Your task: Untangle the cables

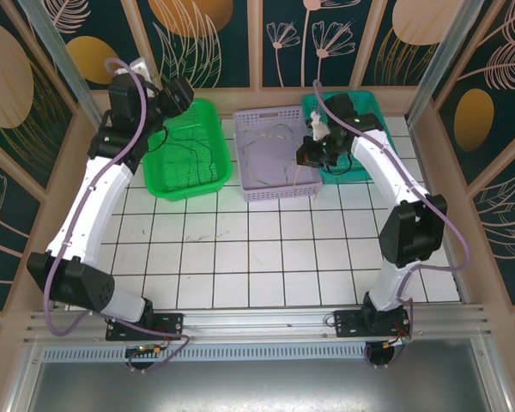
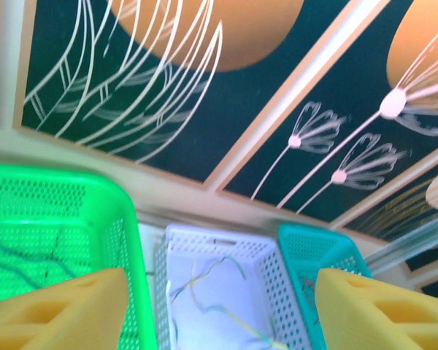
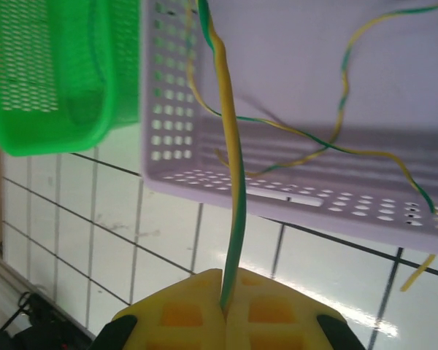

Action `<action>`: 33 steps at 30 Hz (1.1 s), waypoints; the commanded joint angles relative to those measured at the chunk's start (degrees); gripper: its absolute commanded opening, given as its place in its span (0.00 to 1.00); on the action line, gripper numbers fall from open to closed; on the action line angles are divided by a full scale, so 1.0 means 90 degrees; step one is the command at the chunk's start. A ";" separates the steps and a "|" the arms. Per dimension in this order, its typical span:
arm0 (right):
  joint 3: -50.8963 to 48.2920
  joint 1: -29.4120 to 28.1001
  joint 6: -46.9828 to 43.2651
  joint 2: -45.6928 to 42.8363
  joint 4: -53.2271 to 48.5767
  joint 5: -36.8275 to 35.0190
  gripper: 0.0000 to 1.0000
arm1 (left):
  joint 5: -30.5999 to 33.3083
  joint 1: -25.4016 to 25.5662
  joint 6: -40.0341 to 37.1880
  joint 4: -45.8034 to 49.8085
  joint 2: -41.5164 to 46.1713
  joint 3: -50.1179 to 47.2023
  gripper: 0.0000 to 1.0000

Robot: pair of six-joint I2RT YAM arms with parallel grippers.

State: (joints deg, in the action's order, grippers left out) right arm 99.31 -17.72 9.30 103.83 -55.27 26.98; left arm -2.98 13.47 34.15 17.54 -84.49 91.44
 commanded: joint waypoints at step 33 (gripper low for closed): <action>0.2092 -0.0489 -0.0300 0.3052 0.0754 -0.3676 0.00 | -0.0801 0.0281 0.0822 -0.0222 0.1760 -0.2797 0.62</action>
State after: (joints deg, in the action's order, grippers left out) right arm 119.11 -19.84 7.75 132.81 -52.80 0.12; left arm -9.23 15.46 40.84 16.53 -69.67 66.96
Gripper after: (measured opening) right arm 0.051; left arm 0.617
